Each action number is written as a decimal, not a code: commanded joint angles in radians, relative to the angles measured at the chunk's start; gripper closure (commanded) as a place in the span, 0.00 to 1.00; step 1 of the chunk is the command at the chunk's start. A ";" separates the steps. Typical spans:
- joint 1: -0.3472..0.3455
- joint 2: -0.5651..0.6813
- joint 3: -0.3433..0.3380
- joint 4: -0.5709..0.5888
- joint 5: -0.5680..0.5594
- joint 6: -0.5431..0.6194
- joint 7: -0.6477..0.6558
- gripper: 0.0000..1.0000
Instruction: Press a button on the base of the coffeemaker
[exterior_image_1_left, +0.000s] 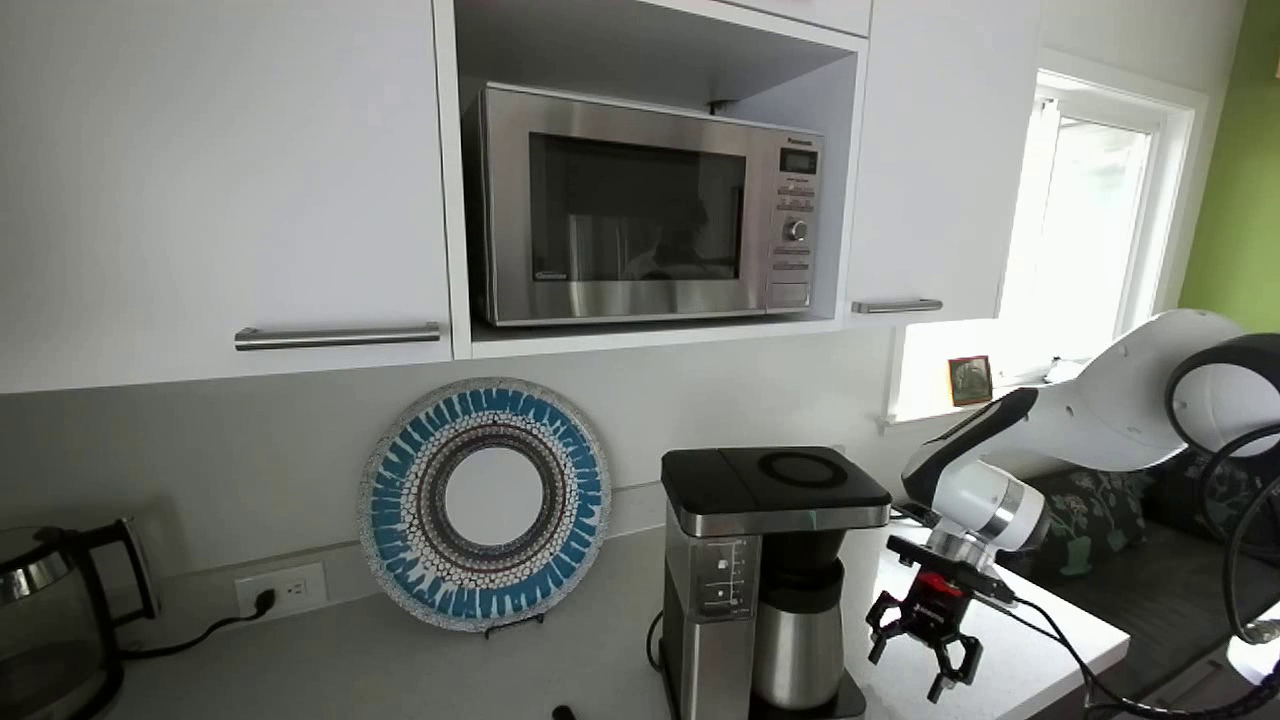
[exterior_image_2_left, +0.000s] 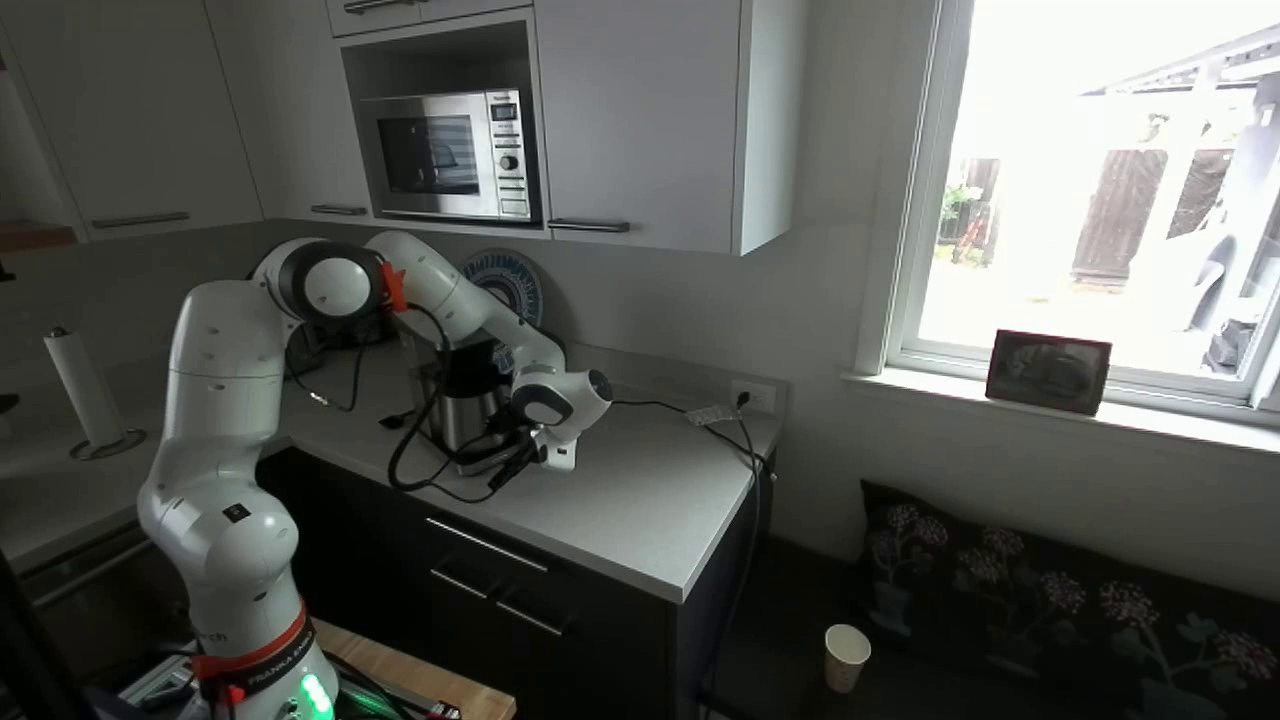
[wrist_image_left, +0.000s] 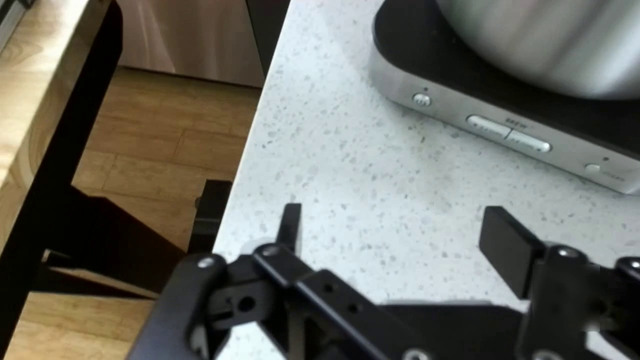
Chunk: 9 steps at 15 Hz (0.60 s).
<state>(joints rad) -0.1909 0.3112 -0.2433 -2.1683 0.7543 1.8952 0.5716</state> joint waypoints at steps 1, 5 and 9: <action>0.013 -0.067 -0.013 -0.029 -0.112 0.067 -0.025 0.00; 0.011 -0.141 -0.011 -0.057 -0.234 0.161 -0.047 0.00; 0.006 -0.219 -0.006 -0.089 -0.356 0.244 -0.055 0.00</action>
<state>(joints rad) -0.1909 0.1752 -0.2454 -2.1922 0.4830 2.0707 0.5326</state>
